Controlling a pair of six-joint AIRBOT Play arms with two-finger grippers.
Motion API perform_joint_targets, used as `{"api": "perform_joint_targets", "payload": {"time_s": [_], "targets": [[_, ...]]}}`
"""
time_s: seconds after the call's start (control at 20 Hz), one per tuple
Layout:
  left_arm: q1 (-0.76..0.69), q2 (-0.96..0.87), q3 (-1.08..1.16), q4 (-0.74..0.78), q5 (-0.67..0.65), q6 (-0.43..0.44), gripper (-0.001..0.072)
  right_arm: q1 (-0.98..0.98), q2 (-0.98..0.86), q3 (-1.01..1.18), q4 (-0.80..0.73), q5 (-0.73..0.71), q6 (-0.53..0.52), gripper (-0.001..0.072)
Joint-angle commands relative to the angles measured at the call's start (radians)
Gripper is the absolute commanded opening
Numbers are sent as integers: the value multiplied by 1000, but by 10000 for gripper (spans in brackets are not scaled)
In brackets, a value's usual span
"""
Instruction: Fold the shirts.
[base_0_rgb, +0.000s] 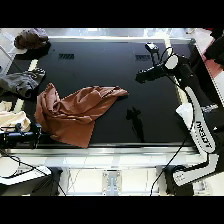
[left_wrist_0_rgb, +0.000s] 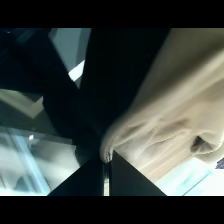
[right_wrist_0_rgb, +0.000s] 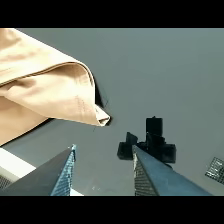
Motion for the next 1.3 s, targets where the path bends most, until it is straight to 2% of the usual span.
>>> {"api": "perform_joint_targets", "payload": {"time_s": [0.0,0.1,0.3,0.35,0.6,0.75,1.05,1.1,1.2,1.25], "targets": [[-29,-6,0,-84,16,69,12,0,0,-1,-38,-33,1,411],[-41,-6,0,-127,15,76,12,3,-18,-10,-27,-79,2,412],[-42,-6,0,-148,-6,90,13,42,-153,-11,-8,-85,-2,415],[-42,-6,0,-148,-16,90,13,53,-197,-11,6,-86,-5,448],[-42,-6,0,-148,-24,90,12,70,-317,-6,182,-133,-161,484],[-42,-6,0,-148,-23,90,13,70,-320,16,200,-200,-176,484],[-42,-6,0,-148,-24,90,13,70,-322,18,212,-66,-186,482],[-42,-6,0,-148,-23,90,13,70,-322,18,212,-54,-186,474],[-42,-6,0,-148,-23,90,13,70,-330,18,222,-52,-186,382],[-42,-6,0,-149,-23,99,13,70,-340,18,239,-55,-185,254]]}}
